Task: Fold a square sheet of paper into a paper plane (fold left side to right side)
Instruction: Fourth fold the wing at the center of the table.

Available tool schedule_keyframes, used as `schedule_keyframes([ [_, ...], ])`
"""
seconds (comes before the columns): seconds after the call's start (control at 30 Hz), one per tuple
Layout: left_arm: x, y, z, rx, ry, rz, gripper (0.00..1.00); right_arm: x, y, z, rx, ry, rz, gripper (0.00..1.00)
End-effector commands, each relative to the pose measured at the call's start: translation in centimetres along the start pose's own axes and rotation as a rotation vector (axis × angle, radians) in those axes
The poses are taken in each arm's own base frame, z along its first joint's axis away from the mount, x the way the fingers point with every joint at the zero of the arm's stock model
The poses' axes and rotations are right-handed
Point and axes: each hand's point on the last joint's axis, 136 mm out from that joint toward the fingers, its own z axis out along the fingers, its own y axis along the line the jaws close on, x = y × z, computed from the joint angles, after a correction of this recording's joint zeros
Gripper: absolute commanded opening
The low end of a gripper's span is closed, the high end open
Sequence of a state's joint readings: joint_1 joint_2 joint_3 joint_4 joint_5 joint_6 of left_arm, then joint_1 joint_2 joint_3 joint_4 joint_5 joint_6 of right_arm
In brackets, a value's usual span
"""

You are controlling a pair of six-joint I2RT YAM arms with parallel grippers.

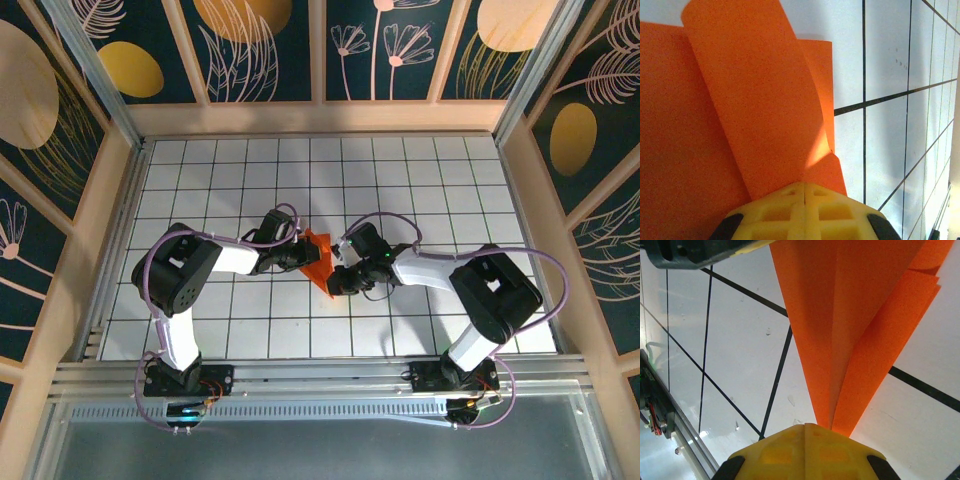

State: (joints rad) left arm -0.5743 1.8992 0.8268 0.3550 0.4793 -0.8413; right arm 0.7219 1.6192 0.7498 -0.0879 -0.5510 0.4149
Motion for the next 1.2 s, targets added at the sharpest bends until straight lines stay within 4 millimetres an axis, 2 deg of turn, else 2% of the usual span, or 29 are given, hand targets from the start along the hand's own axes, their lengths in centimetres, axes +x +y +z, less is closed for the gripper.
schedule_keyframes([
  [0.0,2.1,6.1,0.4,-0.213,0.037,-0.058,0.0,0.7,-0.4,0.6,0.002,0.019,0.019,0.01],
  [0.37,2.2,6.2,0.3,-0.216,0.038,-0.059,0.0,2.2,-2.4,1.1,0.065,0.061,0.047,0.01],
  [0.67,2.2,6.2,0.3,-0.217,0.037,-0.059,0.0,2.6,-2.9,1.1,0.085,0.073,0.052,0.01],
  [1.17,2.2,6.4,0.3,-0.224,0.036,-0.061,0.0,5.4,-3.5,0.8,0.077,0.128,0.092,0.0],
])
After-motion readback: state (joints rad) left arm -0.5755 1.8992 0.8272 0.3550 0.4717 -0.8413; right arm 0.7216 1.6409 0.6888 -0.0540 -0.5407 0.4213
